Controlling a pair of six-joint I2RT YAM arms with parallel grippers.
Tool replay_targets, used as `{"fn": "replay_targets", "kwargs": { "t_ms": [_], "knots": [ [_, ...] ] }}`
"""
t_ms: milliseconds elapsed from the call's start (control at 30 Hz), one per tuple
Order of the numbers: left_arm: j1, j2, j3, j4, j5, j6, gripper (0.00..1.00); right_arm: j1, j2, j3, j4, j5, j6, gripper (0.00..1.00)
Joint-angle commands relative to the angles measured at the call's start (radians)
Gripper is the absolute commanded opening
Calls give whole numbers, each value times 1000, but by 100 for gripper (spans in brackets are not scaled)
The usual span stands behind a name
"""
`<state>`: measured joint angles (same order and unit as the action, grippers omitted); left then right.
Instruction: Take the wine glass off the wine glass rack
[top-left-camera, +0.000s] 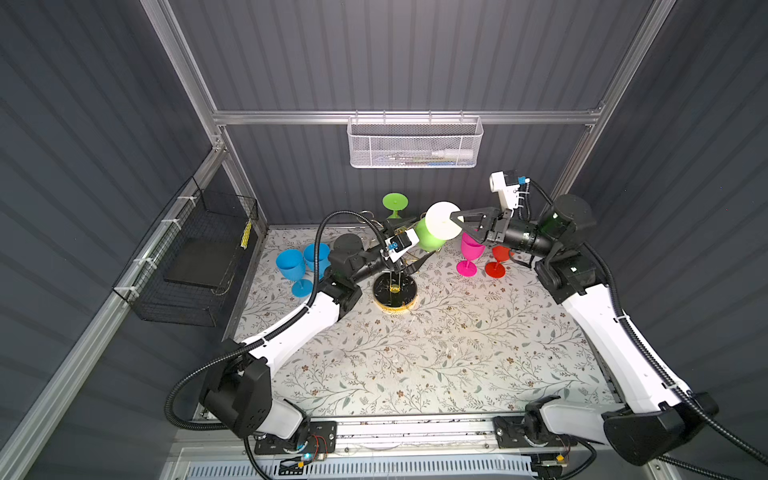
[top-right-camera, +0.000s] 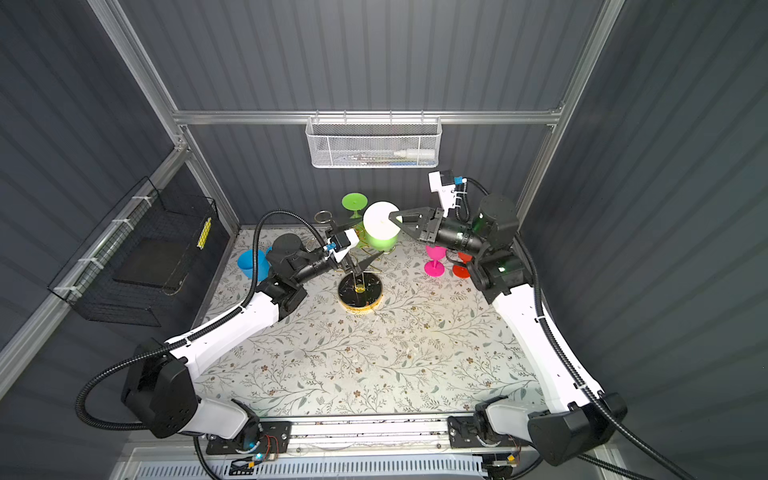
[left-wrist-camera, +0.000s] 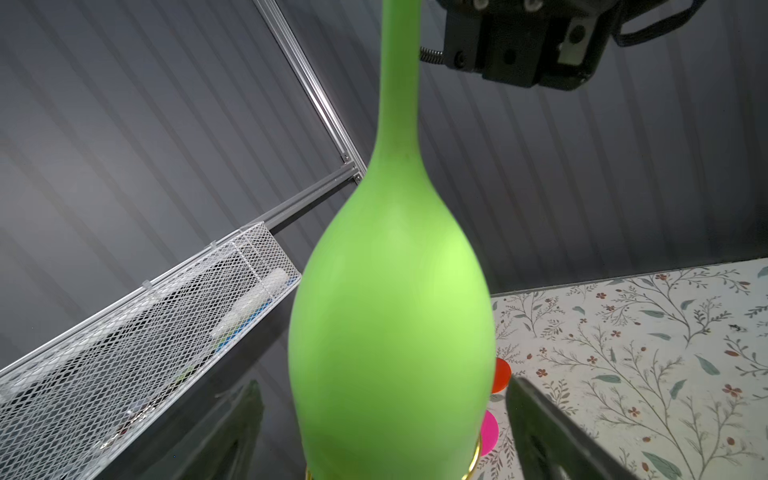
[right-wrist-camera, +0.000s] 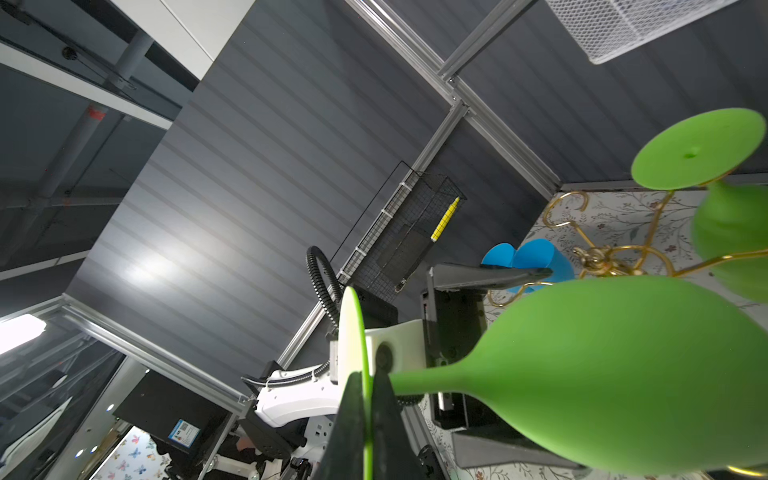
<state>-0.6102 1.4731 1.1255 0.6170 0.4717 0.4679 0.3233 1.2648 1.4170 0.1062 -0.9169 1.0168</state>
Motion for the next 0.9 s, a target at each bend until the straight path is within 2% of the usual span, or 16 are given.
{"fn": "replay_targets", "kwargs": {
  "t_ms": [0,300,533,733,800,867],
  "knots": [
    [-8,14,33,50,-14,3,93,9,-22,-20,118,-39,72,0],
    [-8,40,54,97,-31,-25,94,22,-30,-62,178,-57,134,0],
    [-8,32,40,85,-17,-23,82,25,-42,-70,171,-56,133,0],
    [-8,-5,22,42,-27,0,78,25,-37,-70,164,-60,134,1],
    [-8,-18,16,23,-31,4,78,25,-36,-73,163,-58,133,8],
    [-7,-35,18,-15,-40,12,78,22,-38,-78,161,-50,128,24]
  ]
}}
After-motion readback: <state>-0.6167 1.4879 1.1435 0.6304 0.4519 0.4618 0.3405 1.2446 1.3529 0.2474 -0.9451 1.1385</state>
